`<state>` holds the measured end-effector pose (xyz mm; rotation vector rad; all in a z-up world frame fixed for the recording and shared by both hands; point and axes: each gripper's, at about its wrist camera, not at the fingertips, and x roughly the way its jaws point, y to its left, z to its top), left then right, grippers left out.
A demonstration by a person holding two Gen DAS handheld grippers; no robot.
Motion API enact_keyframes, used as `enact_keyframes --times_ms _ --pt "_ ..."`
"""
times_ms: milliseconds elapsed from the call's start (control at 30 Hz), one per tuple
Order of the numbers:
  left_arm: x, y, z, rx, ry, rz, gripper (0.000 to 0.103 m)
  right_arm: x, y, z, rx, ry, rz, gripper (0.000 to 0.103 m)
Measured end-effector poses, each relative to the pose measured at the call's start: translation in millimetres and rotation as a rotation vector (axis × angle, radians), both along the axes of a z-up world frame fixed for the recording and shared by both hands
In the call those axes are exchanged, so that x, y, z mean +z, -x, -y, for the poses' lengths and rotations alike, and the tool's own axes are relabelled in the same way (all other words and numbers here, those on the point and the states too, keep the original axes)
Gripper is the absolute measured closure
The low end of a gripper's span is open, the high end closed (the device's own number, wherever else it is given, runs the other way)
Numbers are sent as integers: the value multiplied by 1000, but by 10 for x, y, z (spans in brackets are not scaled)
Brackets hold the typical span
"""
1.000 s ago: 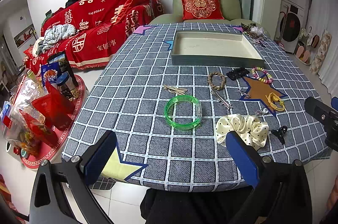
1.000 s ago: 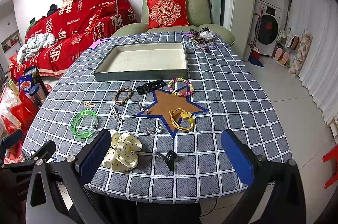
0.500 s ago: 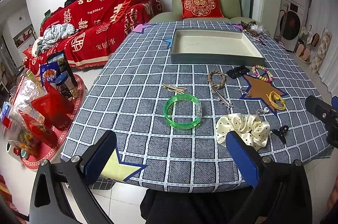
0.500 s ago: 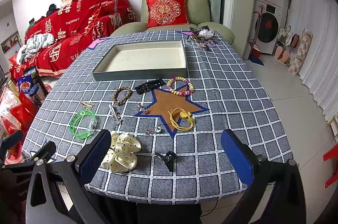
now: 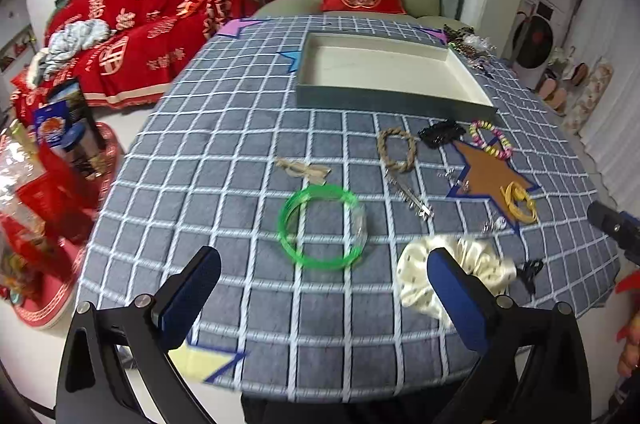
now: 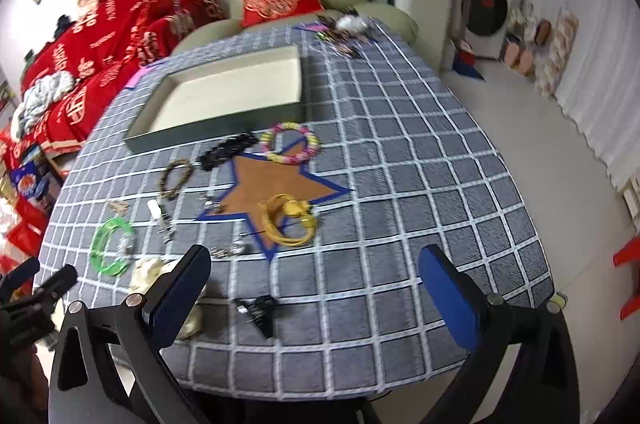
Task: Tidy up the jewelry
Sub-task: 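Grasp the braided rope bracelet with the left tool while the right tool grasps the beaded bracelet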
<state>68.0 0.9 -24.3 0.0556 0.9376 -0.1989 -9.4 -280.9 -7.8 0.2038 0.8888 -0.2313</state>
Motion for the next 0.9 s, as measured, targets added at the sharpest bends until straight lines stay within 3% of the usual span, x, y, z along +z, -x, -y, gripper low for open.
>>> enact_keyframes --times_ms 300,400,500,567,600,900 --pt "-181 -520 364 -115 -31 -53 2 -230 -401 265 2 -15 -78 0" --pt "-245 -736 529 -149 -53 -64 14 -282 -607 285 25 -8 -103 0" --pt "-297 -950 647 -166 -50 -84 14 -345 -863 324 37 -13 -129 0" --pt "-336 -1096 718 -171 -46 -102 20 -374 -1025 350 40 -13 -138 0" --pt "-354 -1164 750 -173 -44 -111 25 -385 -1092 353 42 -10 -141 1" --pt "-574 -1472 1056 -222 -78 -167 25 -689 -1713 460 48 -29 -206 22"
